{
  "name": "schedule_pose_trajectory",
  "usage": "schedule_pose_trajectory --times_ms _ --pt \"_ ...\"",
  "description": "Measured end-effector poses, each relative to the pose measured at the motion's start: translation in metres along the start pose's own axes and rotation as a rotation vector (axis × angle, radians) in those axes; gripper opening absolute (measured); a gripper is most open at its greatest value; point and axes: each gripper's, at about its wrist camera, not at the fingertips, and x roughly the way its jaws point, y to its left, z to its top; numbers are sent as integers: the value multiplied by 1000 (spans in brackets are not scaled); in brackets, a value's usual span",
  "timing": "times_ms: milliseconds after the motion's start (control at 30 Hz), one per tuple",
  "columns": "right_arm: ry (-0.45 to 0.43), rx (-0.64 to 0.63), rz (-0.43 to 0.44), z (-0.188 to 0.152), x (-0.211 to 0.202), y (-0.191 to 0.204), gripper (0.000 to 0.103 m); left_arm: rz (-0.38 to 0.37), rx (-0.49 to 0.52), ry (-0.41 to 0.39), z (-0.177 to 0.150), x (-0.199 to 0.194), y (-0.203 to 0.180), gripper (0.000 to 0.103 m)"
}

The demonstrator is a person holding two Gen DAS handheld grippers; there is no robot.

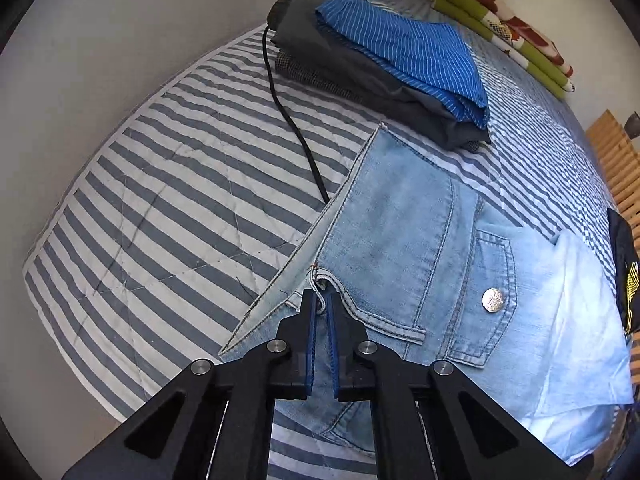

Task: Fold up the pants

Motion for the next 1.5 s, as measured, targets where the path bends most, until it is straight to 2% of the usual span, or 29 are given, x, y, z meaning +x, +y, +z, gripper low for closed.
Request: schedule_pose_trajectory --times_ms 133,267,400,500,567,633,700,800,867,933,1033,1133,1200,1333,1433,1500 --pt "-12 -3 -20 4 -6 -2 2 -15 -22 -48 9 -21 3 5" --pt "-83 23 -33 18 -34 -16 2 -57 -26 -124 23 -59 7 5" --pt "-116 60 3 10 -64 -26 2 -62 -4 -148 11 -83 19 5" --pt "-50 23 83 -21 -61 -5 2 -26 5 -78 -14 -63 36 5" --pt "35 -70 113 -46 -43 27 2 -8 -16 -26 -29 -44 47 5" --pt "97 -167 100 -67 -24 55 2 -17 -50 4 -38 -26 56 5" --pt "133 -200 72 -75 -6 70 2 8 -32 14 -42 -14 54 6" --pt "155 -131 91 -70 8 61 2 32 -8 41 -42 -8 48 10" --pt "171 -116 155 -68 8 55 3 27 -1 33 -40 -16 50 11" --pt "174 -126 177 -71 2 55 11 40 -11 7 -39 -30 54 10" --pt "133 -76 224 -75 -21 45 17 42 -14 -45 -38 -55 57 10" --pt "72 61 286 -77 -42 12 22 21 56 -84 -39 -75 29 9" --pt "37 144 288 -80 -53 -14 24 5 130 -102 -40 -83 -3 9" --pt "3 359 157 -96 -58 -87 26 -72 308 -98 -45 -81 -88 9" --pt "58 493 -27 -117 -35 -152 26 -108 447 -76 -58 -67 -150 10" --pt "124 600 -65 -133 -10 -193 27 -108 509 -46 -63 -50 -183 10"
